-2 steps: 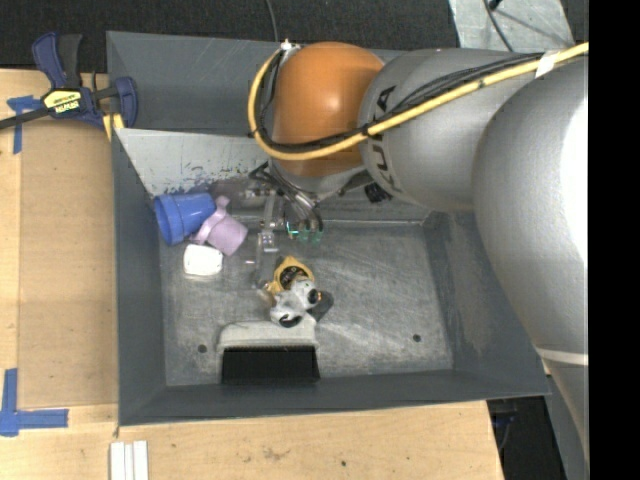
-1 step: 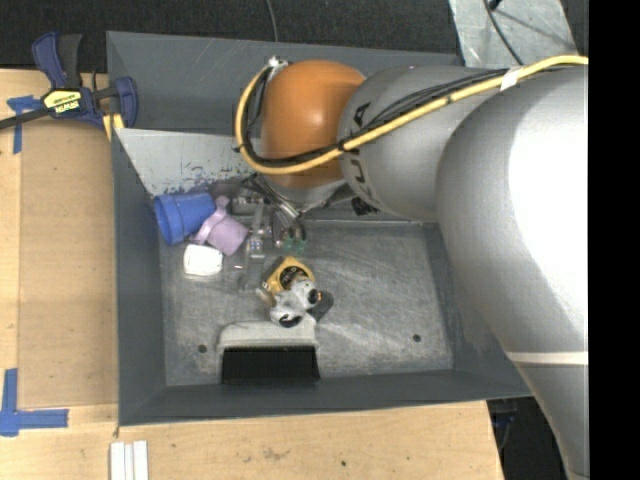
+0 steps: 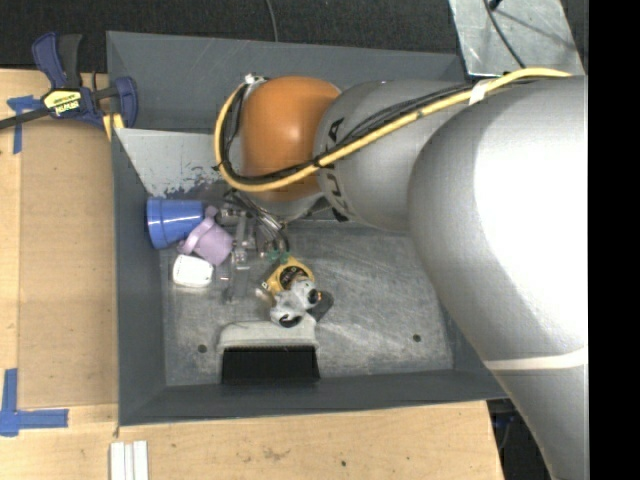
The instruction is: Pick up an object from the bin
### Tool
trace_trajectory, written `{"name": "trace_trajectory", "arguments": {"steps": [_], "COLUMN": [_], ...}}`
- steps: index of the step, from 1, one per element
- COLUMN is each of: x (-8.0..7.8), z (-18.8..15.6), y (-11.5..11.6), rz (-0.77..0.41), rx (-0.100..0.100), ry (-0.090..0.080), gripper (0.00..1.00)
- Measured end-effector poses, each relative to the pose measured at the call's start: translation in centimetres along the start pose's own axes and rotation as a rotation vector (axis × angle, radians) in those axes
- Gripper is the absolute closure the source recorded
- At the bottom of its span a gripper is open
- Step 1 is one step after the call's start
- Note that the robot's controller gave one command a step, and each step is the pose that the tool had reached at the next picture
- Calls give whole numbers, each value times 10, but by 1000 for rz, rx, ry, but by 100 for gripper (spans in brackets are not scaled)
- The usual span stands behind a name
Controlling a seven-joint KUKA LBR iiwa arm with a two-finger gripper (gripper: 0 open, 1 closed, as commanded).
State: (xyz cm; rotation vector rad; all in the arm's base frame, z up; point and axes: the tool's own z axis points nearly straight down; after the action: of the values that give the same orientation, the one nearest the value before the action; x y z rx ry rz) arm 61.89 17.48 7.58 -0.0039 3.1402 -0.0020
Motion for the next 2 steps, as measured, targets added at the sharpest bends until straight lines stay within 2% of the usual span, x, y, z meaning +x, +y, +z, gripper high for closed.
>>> {"name": "trace_trajectory", "arguments": {"steps": [1, 2], "x": [-5, -4], "z": [4, 4], "y": [8, 9], "rz": [167, 171], "rx": [-6, -5], "ry": [-3, -3], "gripper": [0, 0]}}
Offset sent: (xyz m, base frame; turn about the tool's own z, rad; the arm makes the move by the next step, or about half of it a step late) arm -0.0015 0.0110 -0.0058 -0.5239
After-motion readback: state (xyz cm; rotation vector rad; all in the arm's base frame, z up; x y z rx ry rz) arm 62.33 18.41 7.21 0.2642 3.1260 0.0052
